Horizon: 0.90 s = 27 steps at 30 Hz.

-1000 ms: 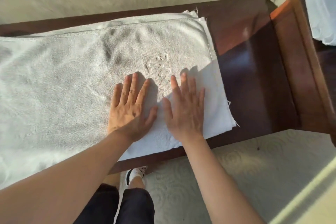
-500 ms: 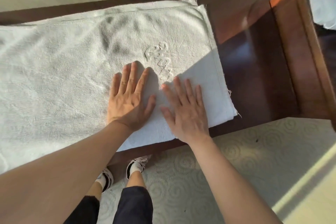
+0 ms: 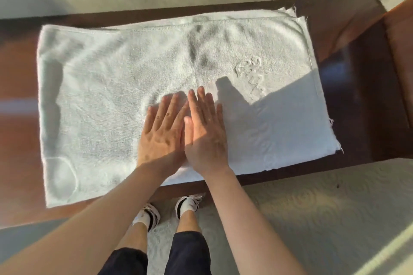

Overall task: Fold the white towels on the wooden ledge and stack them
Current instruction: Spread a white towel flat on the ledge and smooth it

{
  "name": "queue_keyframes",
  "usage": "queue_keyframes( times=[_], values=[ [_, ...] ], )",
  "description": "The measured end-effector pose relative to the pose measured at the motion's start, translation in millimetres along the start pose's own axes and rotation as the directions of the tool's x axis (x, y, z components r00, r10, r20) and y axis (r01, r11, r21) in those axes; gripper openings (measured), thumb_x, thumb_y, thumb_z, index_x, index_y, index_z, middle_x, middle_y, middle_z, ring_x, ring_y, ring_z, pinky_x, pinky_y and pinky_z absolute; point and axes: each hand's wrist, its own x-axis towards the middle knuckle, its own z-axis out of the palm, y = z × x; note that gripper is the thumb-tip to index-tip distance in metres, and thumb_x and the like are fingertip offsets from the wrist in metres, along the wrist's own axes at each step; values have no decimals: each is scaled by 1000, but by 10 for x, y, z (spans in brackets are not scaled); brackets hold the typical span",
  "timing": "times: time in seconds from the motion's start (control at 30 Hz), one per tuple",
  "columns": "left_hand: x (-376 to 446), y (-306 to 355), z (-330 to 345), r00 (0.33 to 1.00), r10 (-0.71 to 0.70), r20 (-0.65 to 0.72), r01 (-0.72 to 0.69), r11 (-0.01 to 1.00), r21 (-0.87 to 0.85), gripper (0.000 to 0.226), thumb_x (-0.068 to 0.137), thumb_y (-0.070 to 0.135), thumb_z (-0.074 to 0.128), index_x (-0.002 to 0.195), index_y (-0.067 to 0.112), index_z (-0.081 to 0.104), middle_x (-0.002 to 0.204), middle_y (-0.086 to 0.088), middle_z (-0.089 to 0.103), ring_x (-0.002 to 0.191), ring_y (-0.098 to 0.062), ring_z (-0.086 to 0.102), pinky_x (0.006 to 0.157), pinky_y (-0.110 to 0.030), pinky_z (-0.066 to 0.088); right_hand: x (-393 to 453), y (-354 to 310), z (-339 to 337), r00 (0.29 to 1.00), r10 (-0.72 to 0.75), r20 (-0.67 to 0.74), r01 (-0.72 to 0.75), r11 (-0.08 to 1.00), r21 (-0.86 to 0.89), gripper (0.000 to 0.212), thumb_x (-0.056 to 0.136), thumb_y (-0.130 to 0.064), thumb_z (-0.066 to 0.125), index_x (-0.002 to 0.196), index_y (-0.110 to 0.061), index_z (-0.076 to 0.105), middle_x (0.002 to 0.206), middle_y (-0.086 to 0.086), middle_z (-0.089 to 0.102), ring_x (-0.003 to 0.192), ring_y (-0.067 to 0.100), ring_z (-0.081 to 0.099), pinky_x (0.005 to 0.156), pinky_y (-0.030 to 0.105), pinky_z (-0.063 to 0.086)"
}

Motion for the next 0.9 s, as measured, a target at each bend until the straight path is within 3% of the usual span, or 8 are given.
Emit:
queue_keyframes(
  times=[0.13,0.23,0.3,0.37,0.47,0.57,0.73,0.9],
  values=[
    [-304,-695,-172,998,-28,50,23,995,94,63,103,51,21,161,36,4,170,4,1,157,-22,-4,127,-46,6,-12,49,164,998,-57,41,65,966,-249,57,107,-38,23,161,-21,22,169,4,12,157,20,0,127,49,4],
    [-465,-1125,-279,995,-90,49,84,990,113,67,100,55,23,162,35,3,170,1,-1,156,-24,-5,126,-51,7,5,-35,194,997,47,60,-22,934,-357,60,106,-43,17,162,-23,8,170,4,0,156,23,-9,126,51,1],
    [-484,-1182,-287,994,-110,23,107,988,110,69,99,52,28,162,31,8,170,-1,1,157,-24,-5,127,-50,4,-17,-300,288,991,131,39,-110,935,-338,64,104,-47,19,163,-23,6,170,4,-3,156,25,-10,125,53,-3],
    [-465,-1154,-254,994,-105,9,104,990,98,70,99,52,28,162,28,10,170,-2,2,157,-24,-5,127,-47,1,-87,-632,444,995,61,80,-35,955,-295,64,104,-47,22,163,-25,9,170,4,-2,156,26,-8,125,53,-5],
    [-491,-1283,-268,998,-35,44,30,993,111,68,102,54,24,162,30,5,170,0,0,156,-22,-8,127,-45,-1,-157,-855,638,989,-9,144,64,923,-379,61,105,-49,16,162,-30,6,170,6,-5,155,31,-13,124,58,-1],
    [-543,-1661,-367,998,-28,51,21,992,128,68,101,54,24,162,30,7,170,0,1,157,-22,-5,127,-47,3,-121,-818,696,996,-20,92,54,919,-390,63,104,-46,27,162,-25,15,170,9,4,156,35,-4,123,60,7],
    [-497,-2084,-537,997,-75,31,70,985,158,68,102,56,23,162,28,9,170,-1,0,157,-23,-4,127,-43,0,-136,-811,840,984,-115,-139,66,946,-319,58,98,-37,43,153,-19,42,163,11,32,152,38,22,118,63,23],
    [194,-2048,-608,998,-62,-12,63,991,115,69,103,57,24,162,27,9,170,-3,-1,156,-25,-6,127,-43,-5,-141,-814,817,992,-106,-65,76,929,-362,66,94,-36,50,156,-20,35,165,10,26,153,36,20,119,64,20]
  ],
)
